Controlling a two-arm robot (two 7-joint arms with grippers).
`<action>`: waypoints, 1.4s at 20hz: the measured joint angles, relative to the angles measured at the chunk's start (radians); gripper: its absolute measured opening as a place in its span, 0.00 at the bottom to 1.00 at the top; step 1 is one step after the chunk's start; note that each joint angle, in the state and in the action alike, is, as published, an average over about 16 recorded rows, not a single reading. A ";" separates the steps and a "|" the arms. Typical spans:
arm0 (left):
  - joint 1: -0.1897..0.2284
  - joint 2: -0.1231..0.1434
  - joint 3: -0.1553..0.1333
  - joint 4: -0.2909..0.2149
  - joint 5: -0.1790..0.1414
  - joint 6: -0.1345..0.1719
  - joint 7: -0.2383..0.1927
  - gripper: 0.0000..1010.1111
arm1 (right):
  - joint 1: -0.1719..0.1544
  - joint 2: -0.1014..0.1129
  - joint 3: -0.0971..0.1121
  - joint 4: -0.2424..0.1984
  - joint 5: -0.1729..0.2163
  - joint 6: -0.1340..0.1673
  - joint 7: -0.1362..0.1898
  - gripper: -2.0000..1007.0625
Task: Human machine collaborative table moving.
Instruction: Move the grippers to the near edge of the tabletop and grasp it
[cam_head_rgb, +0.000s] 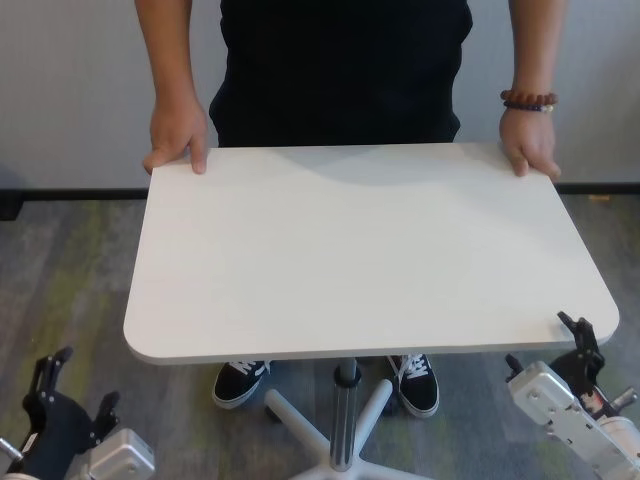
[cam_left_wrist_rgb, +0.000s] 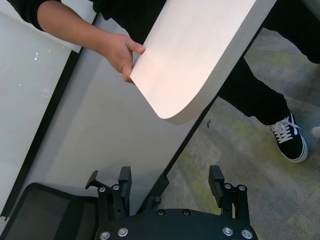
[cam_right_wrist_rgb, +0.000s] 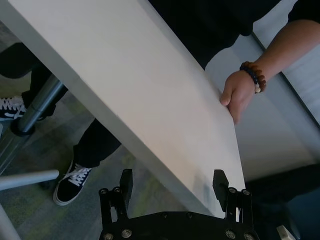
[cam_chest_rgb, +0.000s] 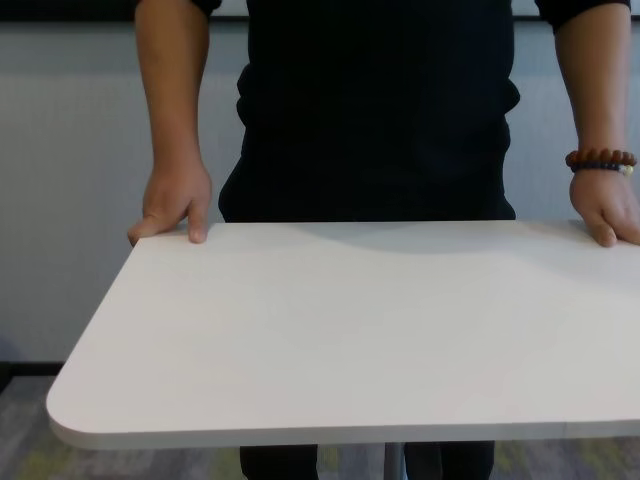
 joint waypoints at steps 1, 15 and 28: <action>0.000 0.000 0.000 0.000 0.000 0.000 0.000 0.99 | 0.002 -0.002 0.001 0.006 -0.007 0.000 -0.005 1.00; 0.000 0.000 0.000 0.000 0.000 0.000 0.000 0.99 | 0.052 -0.028 0.018 0.097 -0.081 -0.031 -0.029 1.00; 0.000 0.000 0.000 0.000 0.000 0.000 0.000 0.99 | 0.080 -0.046 0.020 0.146 -0.098 -0.067 -0.023 1.00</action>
